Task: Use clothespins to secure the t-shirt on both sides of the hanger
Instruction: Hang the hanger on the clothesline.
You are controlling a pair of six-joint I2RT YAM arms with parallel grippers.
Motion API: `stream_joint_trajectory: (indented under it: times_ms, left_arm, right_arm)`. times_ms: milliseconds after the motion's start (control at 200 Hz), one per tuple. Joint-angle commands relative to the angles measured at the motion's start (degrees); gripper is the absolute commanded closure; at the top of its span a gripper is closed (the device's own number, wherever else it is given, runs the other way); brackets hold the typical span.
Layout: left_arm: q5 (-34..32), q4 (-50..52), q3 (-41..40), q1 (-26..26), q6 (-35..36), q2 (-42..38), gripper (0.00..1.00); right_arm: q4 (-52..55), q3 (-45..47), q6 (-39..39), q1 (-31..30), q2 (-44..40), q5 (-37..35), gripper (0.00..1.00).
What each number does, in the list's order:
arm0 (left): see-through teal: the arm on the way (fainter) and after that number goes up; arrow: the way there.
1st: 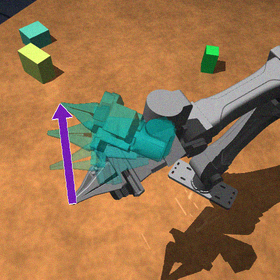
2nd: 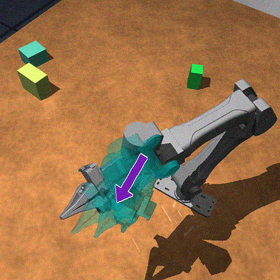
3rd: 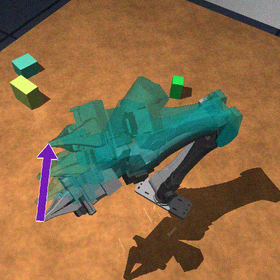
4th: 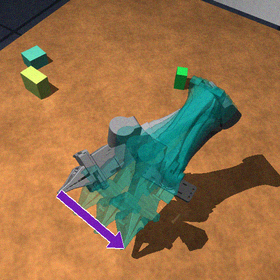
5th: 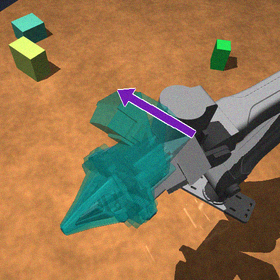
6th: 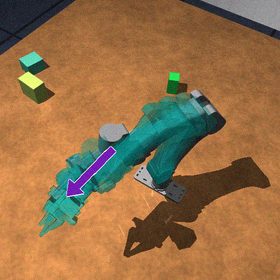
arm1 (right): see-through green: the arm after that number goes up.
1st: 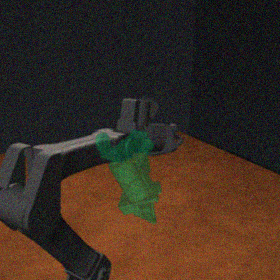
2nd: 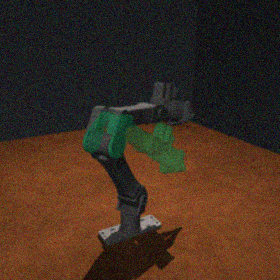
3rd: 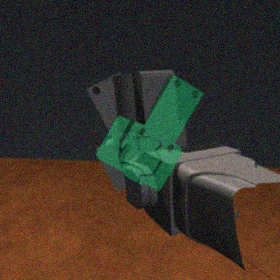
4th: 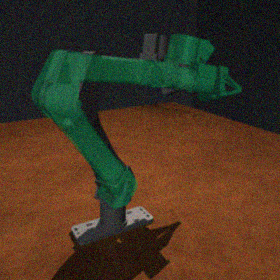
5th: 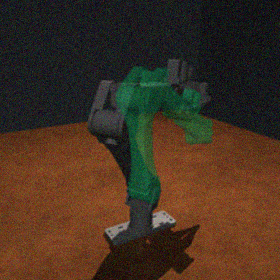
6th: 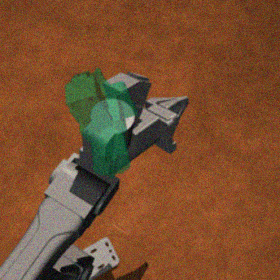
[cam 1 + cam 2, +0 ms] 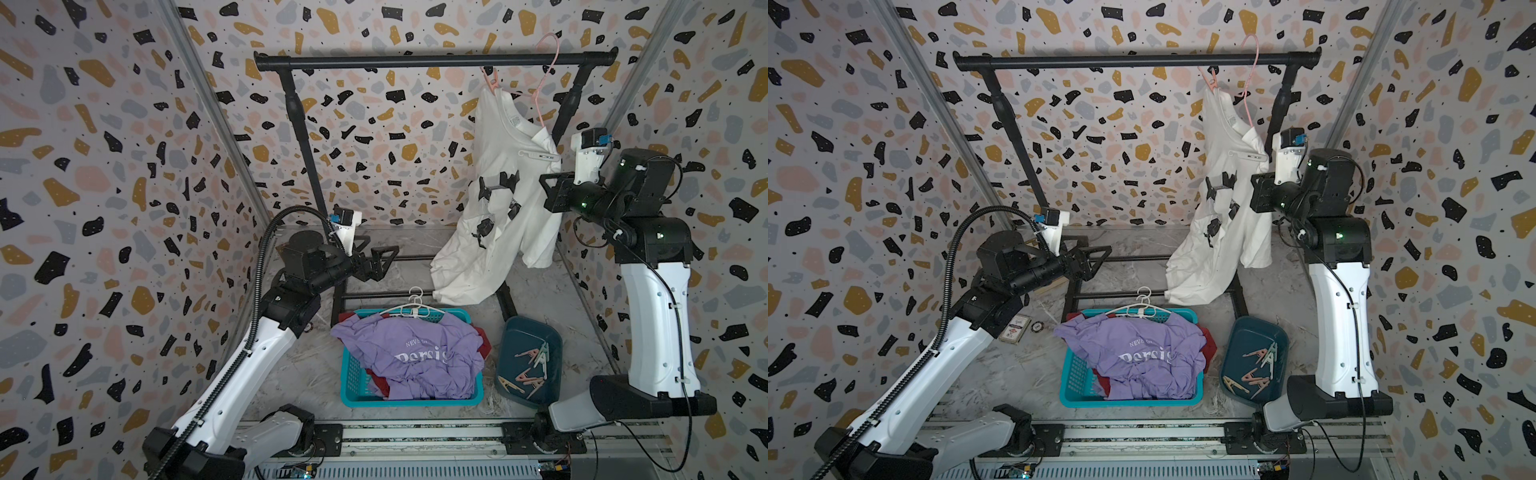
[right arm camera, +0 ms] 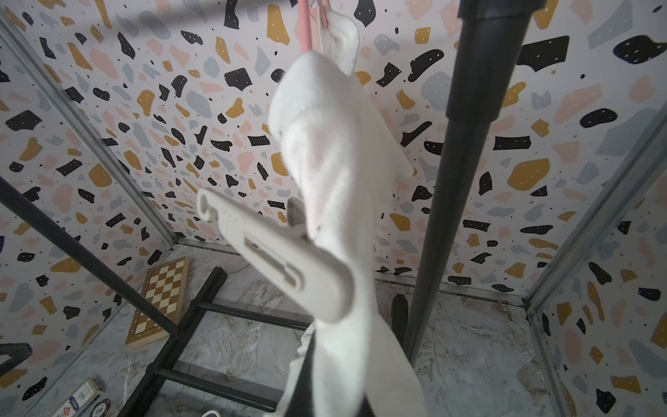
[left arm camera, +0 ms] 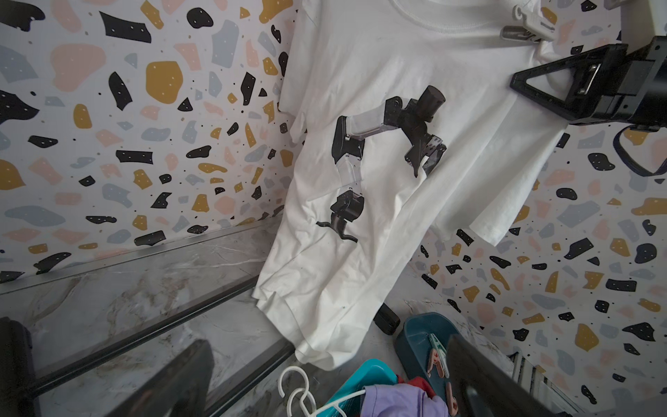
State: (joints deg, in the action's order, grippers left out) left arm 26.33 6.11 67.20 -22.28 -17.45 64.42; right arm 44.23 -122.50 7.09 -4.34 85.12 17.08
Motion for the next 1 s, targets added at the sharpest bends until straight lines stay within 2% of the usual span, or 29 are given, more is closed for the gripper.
stream_joint_trajectory:
  times_ms: [0, 140, 330, 390, 466, 721, 996]
  left_arm:
    - [1.7, -3.7, -0.2, -1.5, -1.0, 1.4, 0.0]
    - [1.0, -4.2, 0.2, -4.0, 0.1, 2.7, 0.0]
    - [0.8, -3.7, 0.6, -4.5, 0.1, 3.2, 0.0]
    - [0.7, -3.3, 0.5, -4.5, 0.3, 3.1, 0.0]
    - [0.7, -2.3, 0.5, -4.6, 0.5, 2.9, 0.01]
    - [-0.7, 3.8, 0.8, -4.5, 1.7, 1.6, 0.04]
    - [-2.0, 11.2, 2.6, -4.6, 3.6, 2.3, 0.03]
  right_arm:
    - [-5.6, 2.2, 0.9, 0.2, -1.7, 1.9, 1.0]
    - [-4.3, 4.3, 0.3, 0.2, -2.0, 3.0, 1.0]
    - [-5.0, 8.7, 0.1, 0.2, -3.8, 3.7, 0.98]
    - [-5.3, 10.0, 0.0, 0.2, -4.5, 4.2, 0.88]
    - [-5.9, 11.4, 0.0, 0.2, -5.3, 4.7, 0.58]
    - [-4.0, 13.8, -0.5, -0.1, -7.6, 3.9, 0.02]
    - [-2.4, 29.4, 1.9, -0.6, -17.9, -5.2, 0.0]
